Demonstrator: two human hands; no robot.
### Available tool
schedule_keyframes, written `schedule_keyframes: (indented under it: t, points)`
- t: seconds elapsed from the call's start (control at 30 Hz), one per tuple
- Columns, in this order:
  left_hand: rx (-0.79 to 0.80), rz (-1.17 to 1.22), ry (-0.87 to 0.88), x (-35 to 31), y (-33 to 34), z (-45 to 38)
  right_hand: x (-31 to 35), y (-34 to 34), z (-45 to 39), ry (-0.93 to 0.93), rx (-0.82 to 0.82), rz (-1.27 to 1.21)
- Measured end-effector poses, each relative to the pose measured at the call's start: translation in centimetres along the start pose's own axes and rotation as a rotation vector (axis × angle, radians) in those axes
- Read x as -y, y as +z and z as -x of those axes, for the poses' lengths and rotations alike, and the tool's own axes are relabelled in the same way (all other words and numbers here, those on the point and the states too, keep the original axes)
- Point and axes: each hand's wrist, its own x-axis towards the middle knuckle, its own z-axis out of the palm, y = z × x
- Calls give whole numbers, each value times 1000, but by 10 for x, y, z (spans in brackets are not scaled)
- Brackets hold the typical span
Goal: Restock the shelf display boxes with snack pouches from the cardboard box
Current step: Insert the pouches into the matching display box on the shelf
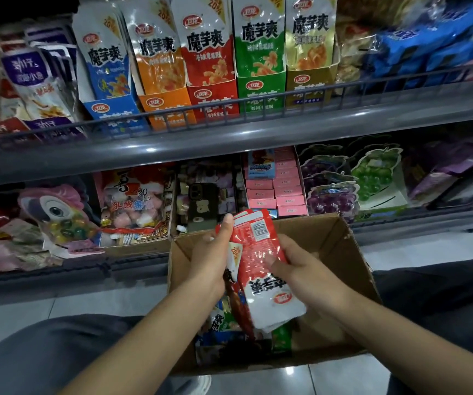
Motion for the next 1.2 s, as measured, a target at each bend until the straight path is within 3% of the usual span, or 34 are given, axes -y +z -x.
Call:
schedule_keyframes:
  t: [0.23,0.43,0.5,0.63,0.77,1.0,1.2]
  points:
    - [-140,61,163,1,14,3,1,10,-3,-84,61,63]
    - [-75,100,93,3,15,7,-2,5,-14,-60,-34,112]
    - [-9,113,62,2,14,7,-2,1,-17,-33,-34,85]
    - [279,217,-51,-10,5,11,2,-15,-25,32,-47,12]
    - [423,-25,-33,-14,-7,6,7,-35,-31,86,52,-10]
    - [273,24,1,-2,-2,11,12,-35,-27,40,214,6]
    - [304,103,-121,-5,-1,10,12,-46,-30,30,154,128]
